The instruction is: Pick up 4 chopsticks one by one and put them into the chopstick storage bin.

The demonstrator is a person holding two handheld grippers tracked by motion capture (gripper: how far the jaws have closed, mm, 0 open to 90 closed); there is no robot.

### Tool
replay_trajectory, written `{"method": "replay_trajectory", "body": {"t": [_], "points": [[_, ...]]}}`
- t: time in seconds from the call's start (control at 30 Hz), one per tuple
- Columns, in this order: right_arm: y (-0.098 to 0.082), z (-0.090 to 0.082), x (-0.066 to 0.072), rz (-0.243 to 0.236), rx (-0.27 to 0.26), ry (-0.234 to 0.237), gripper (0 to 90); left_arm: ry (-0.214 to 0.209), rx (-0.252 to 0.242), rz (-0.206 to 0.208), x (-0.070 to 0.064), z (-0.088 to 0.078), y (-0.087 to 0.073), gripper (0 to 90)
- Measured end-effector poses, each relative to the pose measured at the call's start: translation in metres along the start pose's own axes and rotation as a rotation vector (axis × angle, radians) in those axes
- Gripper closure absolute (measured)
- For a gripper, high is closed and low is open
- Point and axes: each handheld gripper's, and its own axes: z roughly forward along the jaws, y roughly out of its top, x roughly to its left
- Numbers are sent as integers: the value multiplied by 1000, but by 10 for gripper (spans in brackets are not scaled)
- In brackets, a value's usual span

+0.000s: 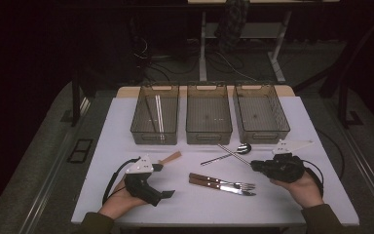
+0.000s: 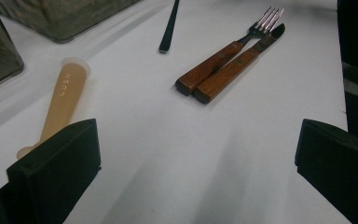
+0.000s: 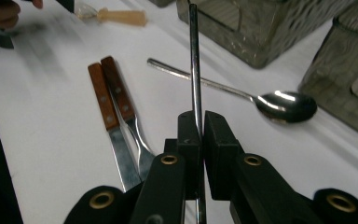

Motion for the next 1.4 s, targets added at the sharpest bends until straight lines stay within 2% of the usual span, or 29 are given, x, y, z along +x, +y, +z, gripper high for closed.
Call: {"method": "replay_trajectory", "body": {"t": [0.6, 0.87, 1.17, 1.4], "points": [[43, 26, 5, -19, -47, 21, 851, -7, -10, -3, 0, -1, 0, 0], [61, 41, 9, -27, -49, 28, 851, -9, -13, -3, -1, -1, 1, 0], [81, 61, 9, -24, -55, 22, 851, -10, -15, -4, -1, -1, 1, 0], [105, 74, 10, -30, -56, 7, 851, -11, -16, -6, 0, -1, 1, 0]]}}
